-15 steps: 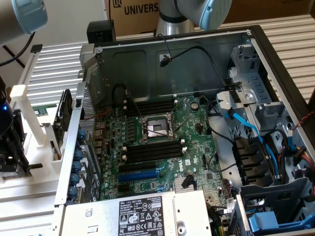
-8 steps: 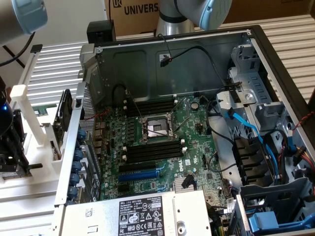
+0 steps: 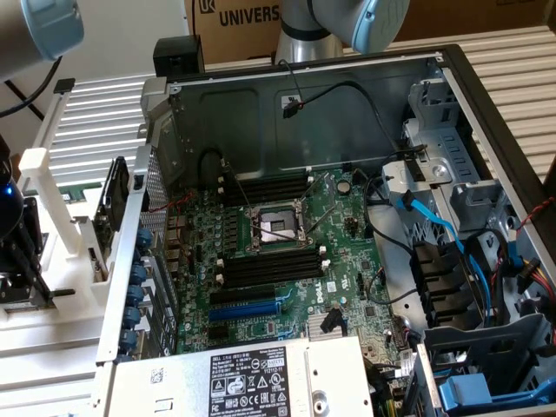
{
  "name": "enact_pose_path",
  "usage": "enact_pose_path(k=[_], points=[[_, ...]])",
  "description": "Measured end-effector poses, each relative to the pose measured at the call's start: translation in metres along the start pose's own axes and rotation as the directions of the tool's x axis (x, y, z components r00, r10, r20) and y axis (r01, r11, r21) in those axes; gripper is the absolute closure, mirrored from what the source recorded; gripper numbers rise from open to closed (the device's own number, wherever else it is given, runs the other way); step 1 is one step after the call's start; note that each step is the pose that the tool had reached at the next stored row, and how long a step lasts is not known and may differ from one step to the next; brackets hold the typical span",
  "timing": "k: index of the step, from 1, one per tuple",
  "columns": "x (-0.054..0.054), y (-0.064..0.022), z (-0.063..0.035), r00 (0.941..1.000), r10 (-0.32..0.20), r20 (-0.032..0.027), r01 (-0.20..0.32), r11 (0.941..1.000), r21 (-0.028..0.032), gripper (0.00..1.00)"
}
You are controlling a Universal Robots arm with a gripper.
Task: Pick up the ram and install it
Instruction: 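Pick up the ram and move it above insertion slot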
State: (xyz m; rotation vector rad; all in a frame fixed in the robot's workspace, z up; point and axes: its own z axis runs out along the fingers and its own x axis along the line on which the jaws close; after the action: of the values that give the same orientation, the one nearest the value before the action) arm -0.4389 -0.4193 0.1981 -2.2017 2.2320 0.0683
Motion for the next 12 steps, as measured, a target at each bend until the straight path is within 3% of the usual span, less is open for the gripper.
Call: enact_pose_path(k=[12], points=[[-0.0001,0.0001,-0.0035,1.0,0.0,0.0001,0.0,1.0,0.0008,0.87]])
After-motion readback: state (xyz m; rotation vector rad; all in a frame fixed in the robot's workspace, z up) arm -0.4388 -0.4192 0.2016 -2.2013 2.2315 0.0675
